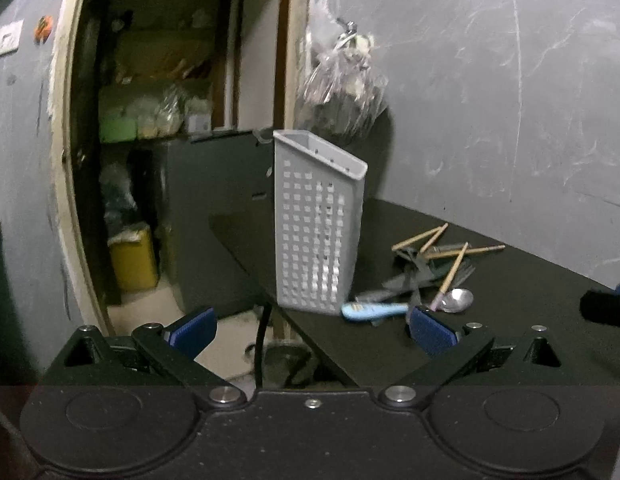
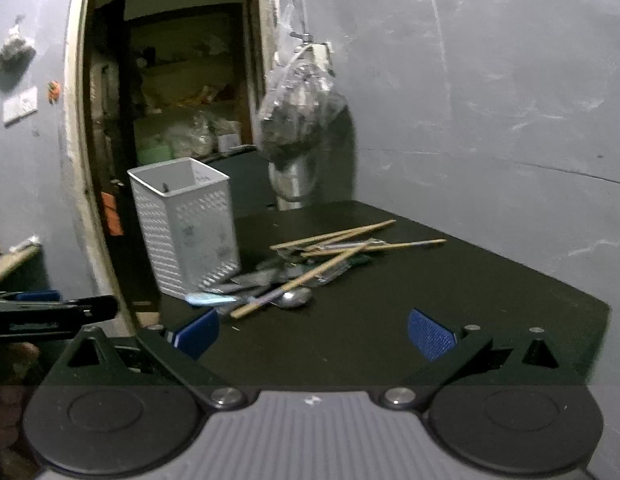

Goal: Organize utensils
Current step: 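Move the left gripper to the white caddy and grasp its rim, then hold the caddy with the left gripper while the right gripper reaches into the utensil pile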

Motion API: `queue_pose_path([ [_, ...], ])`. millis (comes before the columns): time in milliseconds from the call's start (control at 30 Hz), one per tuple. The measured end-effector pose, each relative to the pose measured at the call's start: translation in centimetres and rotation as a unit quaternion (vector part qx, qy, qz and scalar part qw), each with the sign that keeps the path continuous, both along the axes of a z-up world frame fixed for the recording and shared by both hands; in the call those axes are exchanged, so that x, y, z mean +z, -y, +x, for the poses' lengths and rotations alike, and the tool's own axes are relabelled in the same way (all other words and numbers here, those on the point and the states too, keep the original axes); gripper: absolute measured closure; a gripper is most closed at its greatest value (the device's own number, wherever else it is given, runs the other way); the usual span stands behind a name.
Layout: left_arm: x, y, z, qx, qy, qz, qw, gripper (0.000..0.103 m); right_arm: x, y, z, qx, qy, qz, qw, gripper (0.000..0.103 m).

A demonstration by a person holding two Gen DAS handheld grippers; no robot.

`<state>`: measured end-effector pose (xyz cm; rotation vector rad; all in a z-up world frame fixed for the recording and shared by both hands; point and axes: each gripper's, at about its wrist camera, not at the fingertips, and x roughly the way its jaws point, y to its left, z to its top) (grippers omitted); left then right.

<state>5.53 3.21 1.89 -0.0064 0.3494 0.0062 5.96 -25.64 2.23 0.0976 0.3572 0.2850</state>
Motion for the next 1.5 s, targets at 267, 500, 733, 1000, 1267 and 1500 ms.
queue_pose_path([
  [267,0.5,-2.2,4.4,-0.024,-0.006,-0.009,0.9997,0.001,3.2,-2.3,2.0,0.035,0.028,-0.004,0.999,0.000],
  [500,1.1,-2.6,9.2,-0.021,0.010,-0.001,0.9997,0.001,3.4,-3.9,5.1,0.018,0.028,-0.043,0.998,0.000],
  [733,0.9,-2.1,13.3,-0.050,0.011,0.040,0.9979,0.001,1.8,-4.5,8.6,-0.006,-0.008,-0.058,0.998,0.000],
  [1000,-0.4,-1.7,15.7,-0.066,0.022,0.049,0.9964,0.001,-0.2,-5.3,10.6,-0.008,-0.035,-0.061,0.997,0.000],
  [1267,-1.4,-0.5,16.4,-0.074,0.035,0.059,0.9949,0.022,-1.2,-5.8,12.4,-0.013,-0.053,-0.084,0.995,0.000],
  [1500,-1.6,-0.6,16.4,-0.076,0.042,0.064,0.9942,0.024,-1.6,-5.9,13.0,-0.008,-0.058,-0.090,0.994,0.000],
])
